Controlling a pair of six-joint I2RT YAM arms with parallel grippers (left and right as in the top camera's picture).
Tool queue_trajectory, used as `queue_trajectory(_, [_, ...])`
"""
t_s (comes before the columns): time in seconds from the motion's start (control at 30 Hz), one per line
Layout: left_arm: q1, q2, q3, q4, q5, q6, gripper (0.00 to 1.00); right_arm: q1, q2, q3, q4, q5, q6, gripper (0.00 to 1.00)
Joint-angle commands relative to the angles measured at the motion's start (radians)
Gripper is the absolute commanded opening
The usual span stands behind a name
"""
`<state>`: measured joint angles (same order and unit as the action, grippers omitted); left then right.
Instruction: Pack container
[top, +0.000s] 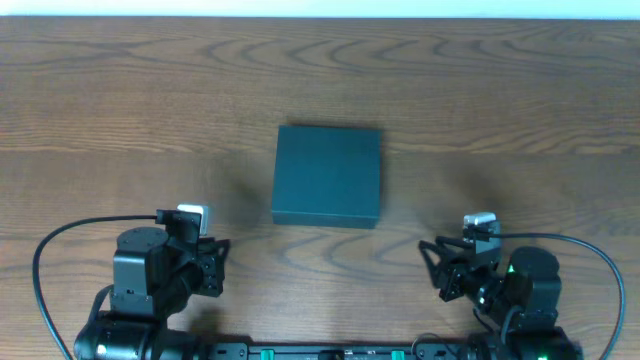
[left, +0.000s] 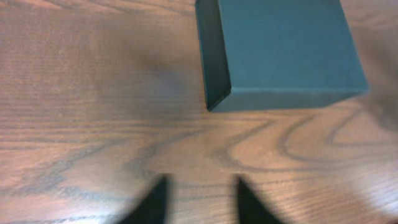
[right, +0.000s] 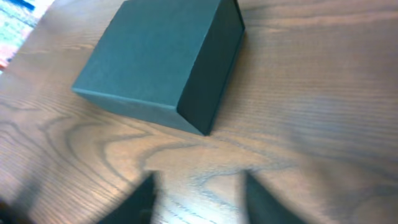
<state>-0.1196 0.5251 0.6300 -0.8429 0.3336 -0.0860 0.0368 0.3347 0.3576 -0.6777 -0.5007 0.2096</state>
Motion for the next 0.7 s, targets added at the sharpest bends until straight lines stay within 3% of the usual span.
queue_trajectory(0.0, [0.002,-0.009,0.006,0.025,-0.001,-0.082,0.95,0.004,-0.008,-0.015,0.0,-0.027,0.084,0.99])
queue_trajectory(0.67, [0.002,-0.009,0.001,0.027,-0.002,-0.095,0.95,0.004,-0.006,-0.018,-0.015,0.019,0.115,0.99])
